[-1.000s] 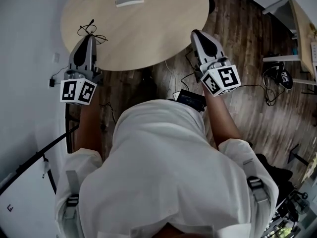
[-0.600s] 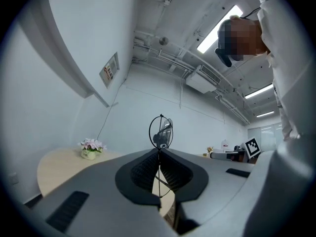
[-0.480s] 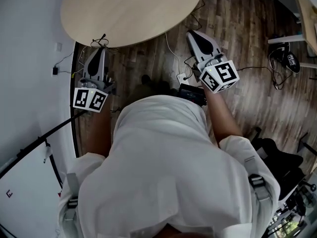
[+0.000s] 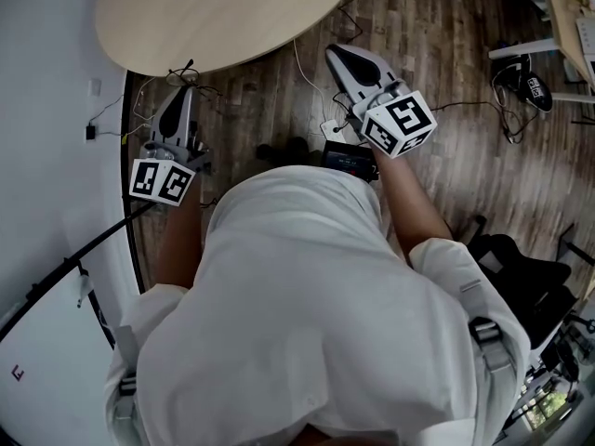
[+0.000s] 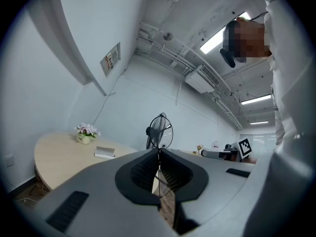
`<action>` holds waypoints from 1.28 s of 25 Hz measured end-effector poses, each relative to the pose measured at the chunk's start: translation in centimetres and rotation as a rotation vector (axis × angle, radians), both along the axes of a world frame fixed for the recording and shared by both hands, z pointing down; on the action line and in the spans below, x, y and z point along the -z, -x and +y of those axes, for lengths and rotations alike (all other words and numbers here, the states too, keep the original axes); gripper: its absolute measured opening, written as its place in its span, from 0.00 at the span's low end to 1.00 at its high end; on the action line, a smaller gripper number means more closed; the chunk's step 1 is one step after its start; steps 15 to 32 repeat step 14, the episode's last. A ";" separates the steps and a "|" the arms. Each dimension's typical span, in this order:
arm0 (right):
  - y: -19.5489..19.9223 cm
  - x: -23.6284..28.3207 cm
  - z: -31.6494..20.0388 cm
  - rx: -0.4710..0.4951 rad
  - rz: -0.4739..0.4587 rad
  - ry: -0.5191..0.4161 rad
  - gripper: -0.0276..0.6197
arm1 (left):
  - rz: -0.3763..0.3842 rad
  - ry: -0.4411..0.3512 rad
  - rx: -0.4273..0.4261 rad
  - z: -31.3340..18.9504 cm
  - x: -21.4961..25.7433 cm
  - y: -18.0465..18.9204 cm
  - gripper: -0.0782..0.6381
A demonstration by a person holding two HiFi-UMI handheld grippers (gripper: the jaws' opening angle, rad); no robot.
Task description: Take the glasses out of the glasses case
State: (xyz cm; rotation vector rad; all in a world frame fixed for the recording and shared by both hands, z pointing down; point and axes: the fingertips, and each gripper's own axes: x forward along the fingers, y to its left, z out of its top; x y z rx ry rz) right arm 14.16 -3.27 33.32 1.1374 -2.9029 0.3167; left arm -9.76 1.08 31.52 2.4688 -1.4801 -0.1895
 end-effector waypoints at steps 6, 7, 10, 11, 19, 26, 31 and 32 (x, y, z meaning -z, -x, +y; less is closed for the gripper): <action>0.9 0.4 0.5 -0.002 0.006 -0.010 0.08 | 0.020 -0.006 -0.038 -0.2 0.0 0.2 0.15; 1.0 0.5 0.8 -0.003 0.006 -0.010 0.08 | 0.020 -0.008 -0.043 -0.1 0.1 0.1 0.15; 0.7 0.7 1.2 0.000 0.015 -0.021 0.08 | 0.022 -0.015 -0.053 0.2 0.4 -0.4 0.15; 0.5 0.8 1.3 0.000 0.016 -0.023 0.08 | 0.023 -0.014 -0.055 0.2 0.5 -0.6 0.15; -0.2 0.8 1.3 -0.002 0.018 -0.024 0.08 | 0.027 -0.010 -0.059 0.2 0.5 -1.2 0.15; -0.2 0.8 1.3 -0.002 0.018 -0.024 0.08 | 0.027 -0.010 -0.059 0.2 0.5 -1.2 0.15; -0.2 0.8 1.3 -0.002 0.018 -0.024 0.08 | 0.027 -0.010 -0.059 0.2 0.5 -1.2 0.15; -0.2 0.8 1.3 -0.002 0.018 -0.024 0.08 | 0.027 -0.010 -0.059 0.2 0.5 -1.2 0.15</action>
